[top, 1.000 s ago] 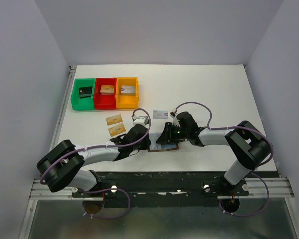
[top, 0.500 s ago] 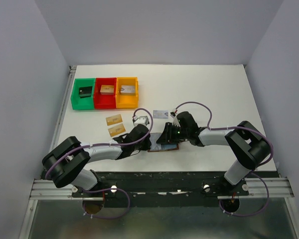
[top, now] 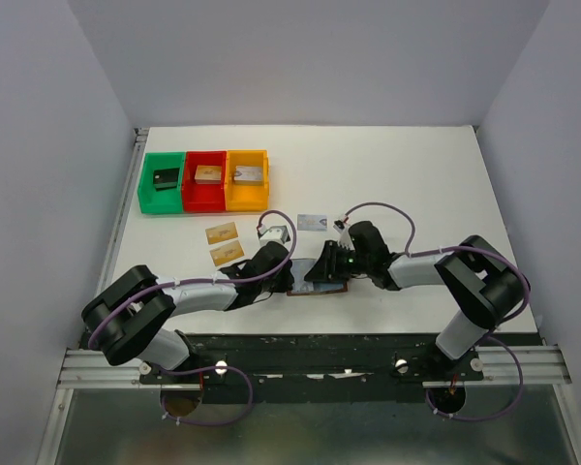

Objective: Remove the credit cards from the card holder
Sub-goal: Remove the credit card from the card holder.

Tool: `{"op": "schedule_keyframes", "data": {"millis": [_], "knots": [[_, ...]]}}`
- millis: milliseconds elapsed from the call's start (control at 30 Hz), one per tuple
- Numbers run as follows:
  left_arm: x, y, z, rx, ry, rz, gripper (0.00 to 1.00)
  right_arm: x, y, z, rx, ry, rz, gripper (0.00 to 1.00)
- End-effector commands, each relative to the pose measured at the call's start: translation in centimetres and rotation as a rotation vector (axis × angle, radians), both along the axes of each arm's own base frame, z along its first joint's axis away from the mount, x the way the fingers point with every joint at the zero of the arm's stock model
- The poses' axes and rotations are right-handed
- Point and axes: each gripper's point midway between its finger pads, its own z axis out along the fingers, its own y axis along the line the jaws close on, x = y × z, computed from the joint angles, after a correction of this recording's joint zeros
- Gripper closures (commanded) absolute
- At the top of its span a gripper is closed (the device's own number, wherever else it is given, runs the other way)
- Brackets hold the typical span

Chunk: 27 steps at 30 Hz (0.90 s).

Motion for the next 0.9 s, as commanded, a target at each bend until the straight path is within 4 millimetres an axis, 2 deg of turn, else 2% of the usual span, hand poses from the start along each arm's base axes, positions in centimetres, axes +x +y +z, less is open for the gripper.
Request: {"op": "schedule_keyframes", "data": {"millis": [0,267,433,567,767,867], "knots": [[-0.8,1.7,-2.1,0.079,0.046,0.016,0.85,-0.5,0.4,0.5,0.094,0.009,0.022,0.58],[-0.8,1.0,-1.9,0.06,0.042,-0.009,0.86,-0.8,1.1,0.3,0.156,0.049,0.058,0.59],[-0.7,1.0,-1.6,0.06,0.037,-0.016,0.84,-0.7,1.2,0.0,0.156,0.059,0.051,0.68],[-0.6,1.2,-1.1,0.063,0.027,-0.009,0.76,-0.6,1.0,-0.2,0.137,0.056,0.039,0.77],[-0.4,1.8,0.2,0.049,-0.008,0.018,0.73,-0.5,0.6,-0.2,0.118,0.047,0.033,0.81],[-0.5,2.3,0.1,0.054,-0.013,0.034,0.73,-0.6,0.5,-0.2,0.115,0.046,0.036,0.82]]}}
